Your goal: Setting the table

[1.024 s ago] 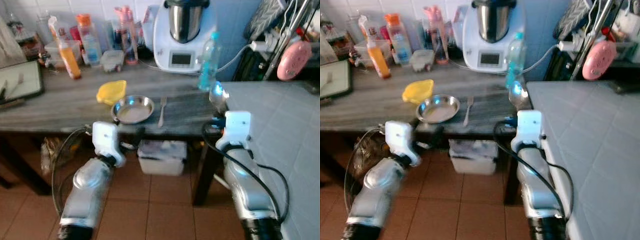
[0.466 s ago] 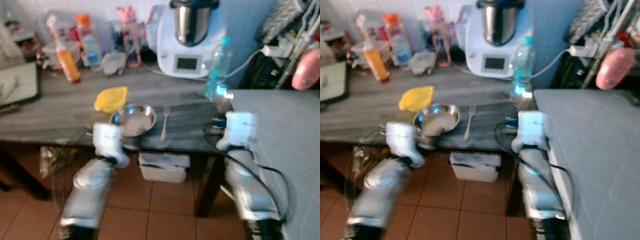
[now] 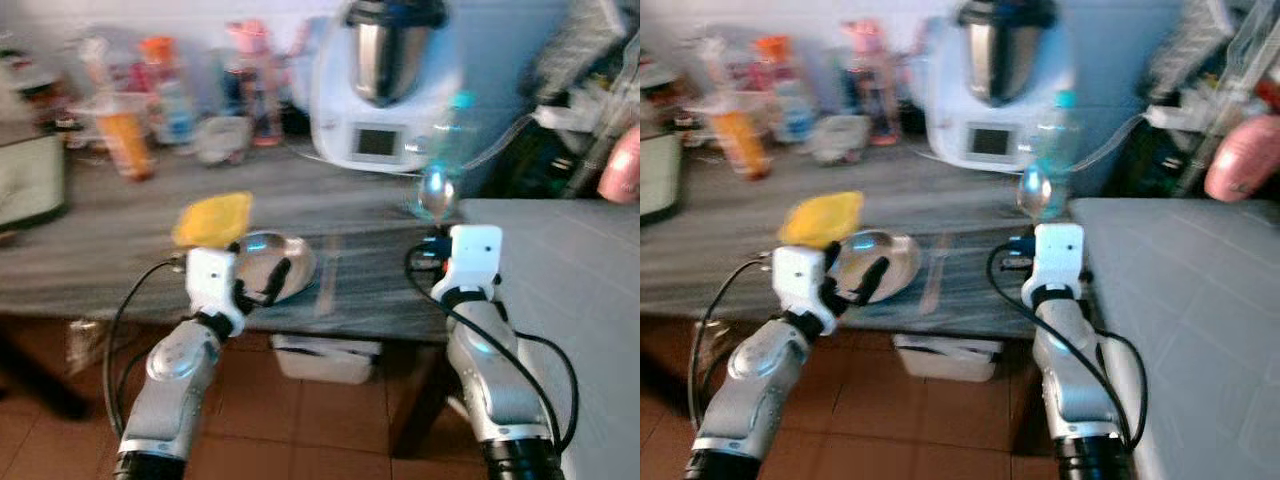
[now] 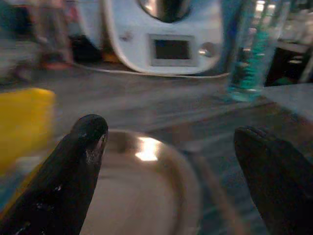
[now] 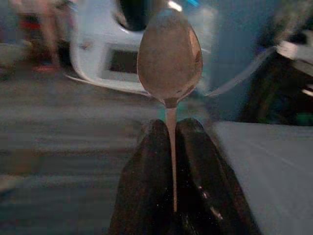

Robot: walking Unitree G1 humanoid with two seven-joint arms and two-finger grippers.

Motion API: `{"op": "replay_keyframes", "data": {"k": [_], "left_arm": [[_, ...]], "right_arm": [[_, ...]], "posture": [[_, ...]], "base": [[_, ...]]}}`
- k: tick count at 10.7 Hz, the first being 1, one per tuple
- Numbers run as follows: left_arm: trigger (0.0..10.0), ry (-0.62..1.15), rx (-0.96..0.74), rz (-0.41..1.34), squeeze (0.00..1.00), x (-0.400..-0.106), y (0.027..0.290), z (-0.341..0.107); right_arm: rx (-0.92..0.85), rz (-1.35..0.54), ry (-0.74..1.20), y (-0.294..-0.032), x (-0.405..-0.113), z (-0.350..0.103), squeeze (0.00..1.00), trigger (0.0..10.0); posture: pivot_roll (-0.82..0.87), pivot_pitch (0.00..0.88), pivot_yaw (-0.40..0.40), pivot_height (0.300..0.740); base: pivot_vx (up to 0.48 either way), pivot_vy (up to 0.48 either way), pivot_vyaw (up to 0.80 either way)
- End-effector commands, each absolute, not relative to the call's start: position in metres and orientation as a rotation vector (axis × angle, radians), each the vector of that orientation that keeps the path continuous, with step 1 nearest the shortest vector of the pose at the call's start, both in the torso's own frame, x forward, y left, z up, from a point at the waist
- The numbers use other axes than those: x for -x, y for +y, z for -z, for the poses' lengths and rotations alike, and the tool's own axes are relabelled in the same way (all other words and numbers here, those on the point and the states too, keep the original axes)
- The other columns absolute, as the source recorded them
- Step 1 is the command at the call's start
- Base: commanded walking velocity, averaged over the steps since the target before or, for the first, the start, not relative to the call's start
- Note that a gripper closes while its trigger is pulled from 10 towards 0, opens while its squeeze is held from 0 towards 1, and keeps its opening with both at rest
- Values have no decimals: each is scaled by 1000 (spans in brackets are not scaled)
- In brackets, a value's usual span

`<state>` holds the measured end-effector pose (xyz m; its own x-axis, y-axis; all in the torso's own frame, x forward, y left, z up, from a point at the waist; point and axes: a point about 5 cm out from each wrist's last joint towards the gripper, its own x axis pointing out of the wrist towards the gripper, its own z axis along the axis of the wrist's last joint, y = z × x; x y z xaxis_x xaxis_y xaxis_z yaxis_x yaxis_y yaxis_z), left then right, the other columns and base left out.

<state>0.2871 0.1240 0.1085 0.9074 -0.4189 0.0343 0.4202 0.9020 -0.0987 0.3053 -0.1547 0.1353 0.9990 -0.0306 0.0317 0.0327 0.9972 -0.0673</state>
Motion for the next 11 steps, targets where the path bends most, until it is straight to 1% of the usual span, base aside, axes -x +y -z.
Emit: {"op": "replay_keyframes", "data": {"k": [1, 4, 6, 8, 9, 11], "left_arm": [[10000, -24, 91, 437, 0, -287, 129, -112], [10000, -6, 63, 440, 0, -273, 140, -108], [10000, 21, 19, 445, 0, -258, 149, -104], [10000, 26, -16, 460, 0, -243, 153, -107], [10000, 39, -41, 495, 0, -235, 153, -108], [10000, 58, -64, 505, 0, -226, 156, -107]], "right_arm": [[55, 39, -44, -155, -307, -141, 0, 10000], [16, 34, -11, -151, -304, -134, 0, 10000], [-19, 16, 16, -146, -302, -129, 0, 10000], [-89, -5, 74, -139, -298, -120, 0, 10000], [-134, -13, 110, -135, -295, -115, 0, 10000], [-212, -55, 209, -125, -289, -104, 0, 10000]], "posture": [[34, 0, 29, 740], [51, 0, 30, 740], [66, 0, 30, 740], [95, 0, 26, 740], [99, 0, 25, 740], [115, 10, 28, 740]], "base": [[0, 0, 0], [0, 0, 0], [0, 0, 0], [0, 0, 0], [0, 0, 0], [0, 0, 0]]}}
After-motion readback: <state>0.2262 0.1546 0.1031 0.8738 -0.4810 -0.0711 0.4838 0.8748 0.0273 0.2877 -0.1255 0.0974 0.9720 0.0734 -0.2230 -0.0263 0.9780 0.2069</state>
